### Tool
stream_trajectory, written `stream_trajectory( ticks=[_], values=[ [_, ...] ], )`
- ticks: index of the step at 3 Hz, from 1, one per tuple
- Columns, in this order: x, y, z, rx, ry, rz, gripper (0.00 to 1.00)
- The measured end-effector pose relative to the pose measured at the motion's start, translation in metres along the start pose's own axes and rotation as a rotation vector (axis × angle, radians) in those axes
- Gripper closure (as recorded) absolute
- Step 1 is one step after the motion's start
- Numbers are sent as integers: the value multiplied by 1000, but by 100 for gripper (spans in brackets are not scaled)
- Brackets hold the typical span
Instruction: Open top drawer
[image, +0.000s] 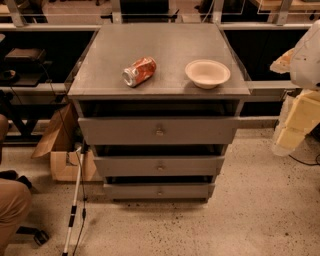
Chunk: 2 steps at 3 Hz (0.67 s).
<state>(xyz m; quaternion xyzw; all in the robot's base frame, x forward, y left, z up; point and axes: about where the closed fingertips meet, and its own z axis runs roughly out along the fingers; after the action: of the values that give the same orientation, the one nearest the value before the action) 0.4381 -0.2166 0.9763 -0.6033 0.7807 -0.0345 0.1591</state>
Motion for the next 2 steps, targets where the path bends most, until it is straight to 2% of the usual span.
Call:
stream_trajectory(
  ticks=[2],
  values=[
    [-1,-4,6,14,-1,16,0]
  ],
)
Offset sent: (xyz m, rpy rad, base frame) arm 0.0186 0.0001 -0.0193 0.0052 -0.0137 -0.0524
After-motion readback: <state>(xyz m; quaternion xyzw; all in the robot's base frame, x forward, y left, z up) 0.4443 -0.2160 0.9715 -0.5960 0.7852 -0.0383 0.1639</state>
